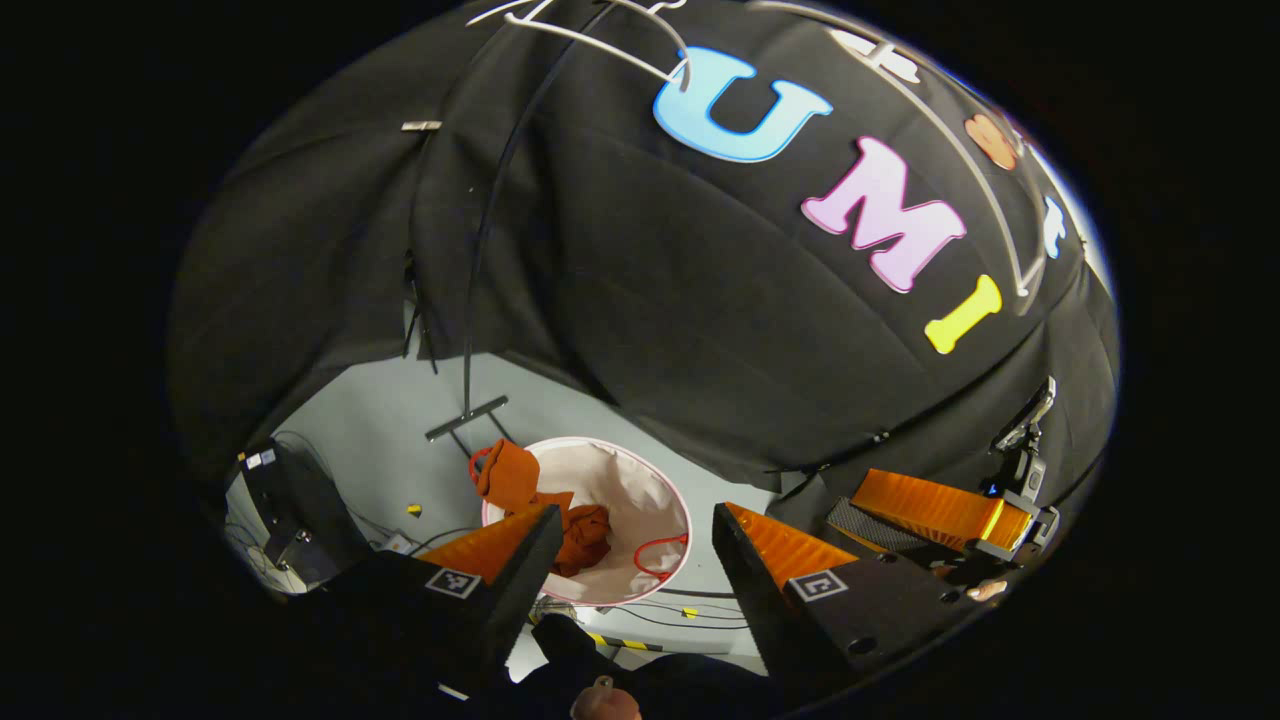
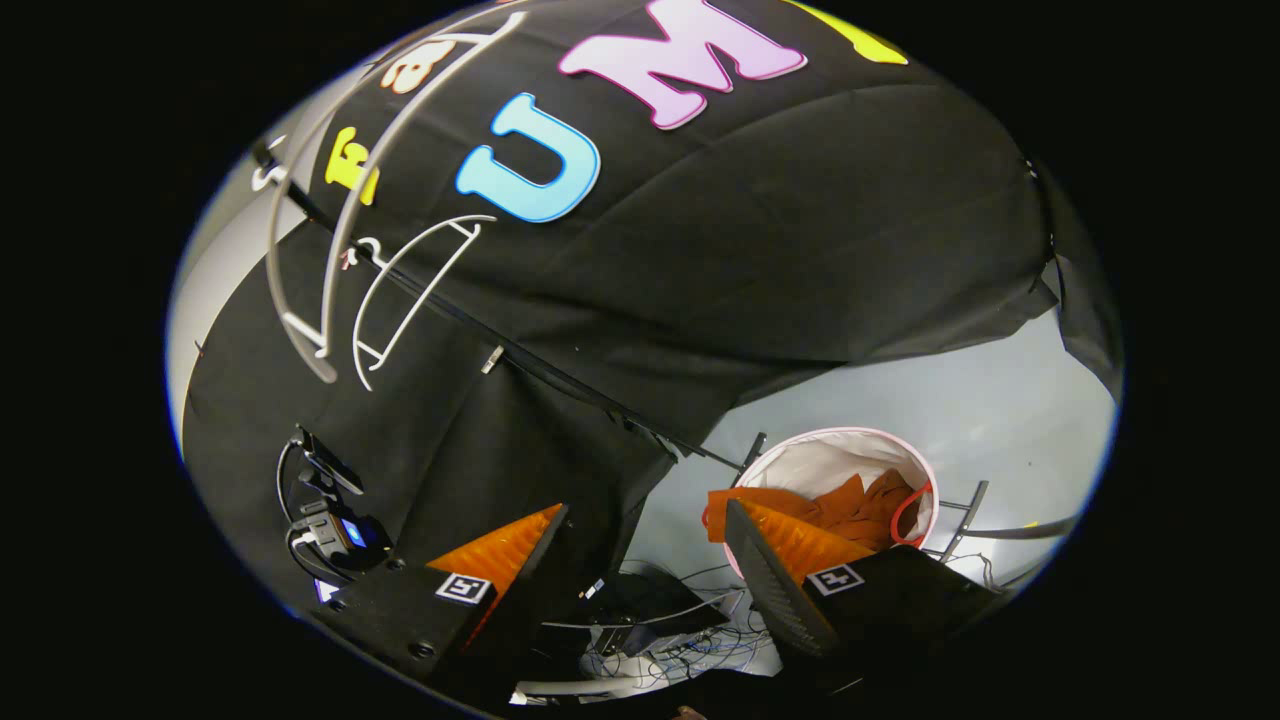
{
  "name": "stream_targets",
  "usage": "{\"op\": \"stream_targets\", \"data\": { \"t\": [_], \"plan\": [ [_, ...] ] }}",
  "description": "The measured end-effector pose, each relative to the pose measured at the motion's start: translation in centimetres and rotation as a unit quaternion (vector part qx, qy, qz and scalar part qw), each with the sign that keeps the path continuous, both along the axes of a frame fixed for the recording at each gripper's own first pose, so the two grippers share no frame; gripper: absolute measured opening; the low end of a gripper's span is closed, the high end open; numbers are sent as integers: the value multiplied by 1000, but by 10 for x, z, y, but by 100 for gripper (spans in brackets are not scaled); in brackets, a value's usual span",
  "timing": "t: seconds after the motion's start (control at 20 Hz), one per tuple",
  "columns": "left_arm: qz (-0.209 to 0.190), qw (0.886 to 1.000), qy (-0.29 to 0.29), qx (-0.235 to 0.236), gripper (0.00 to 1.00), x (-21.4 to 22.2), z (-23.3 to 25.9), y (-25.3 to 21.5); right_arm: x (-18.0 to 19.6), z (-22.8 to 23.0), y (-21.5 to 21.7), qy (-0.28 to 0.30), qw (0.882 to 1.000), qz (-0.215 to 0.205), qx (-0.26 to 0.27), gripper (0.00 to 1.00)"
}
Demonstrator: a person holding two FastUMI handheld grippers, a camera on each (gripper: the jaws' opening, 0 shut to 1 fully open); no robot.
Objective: Grasp the clothes on the hanger with both hands and then place them into the laundry hamper below.
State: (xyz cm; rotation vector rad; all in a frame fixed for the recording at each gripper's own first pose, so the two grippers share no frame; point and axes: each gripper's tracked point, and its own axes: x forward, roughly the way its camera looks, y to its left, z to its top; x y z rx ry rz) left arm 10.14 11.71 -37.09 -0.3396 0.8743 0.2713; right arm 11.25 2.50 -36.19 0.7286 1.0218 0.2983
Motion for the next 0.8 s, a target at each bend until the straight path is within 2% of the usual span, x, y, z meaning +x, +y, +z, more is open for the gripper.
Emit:
{"op": "stream_targets", "data": {
  "t": [0.2, 0.4, 0.55, 0.8],
  "plan": [
    [-64, 995, -66, 35, 95, -22, 70, 6, -22, 60, 15, -70, 997, -31, -17, 99],
    [-122, 981, -140, 58, 95, -51, 139, -5, -51, 120, 21, -143, 987, -55, -53, 98],
    [-146, 969, -186, 69, 95, -68, 183, -10, -78, 160, 16, -192, 976, -65, -86, 98],
    [-169, 949, -248, 90, 95, -107, 246, -25, -115, 234, 14, -271, 950, -85, -128, 98]
  ]
}}
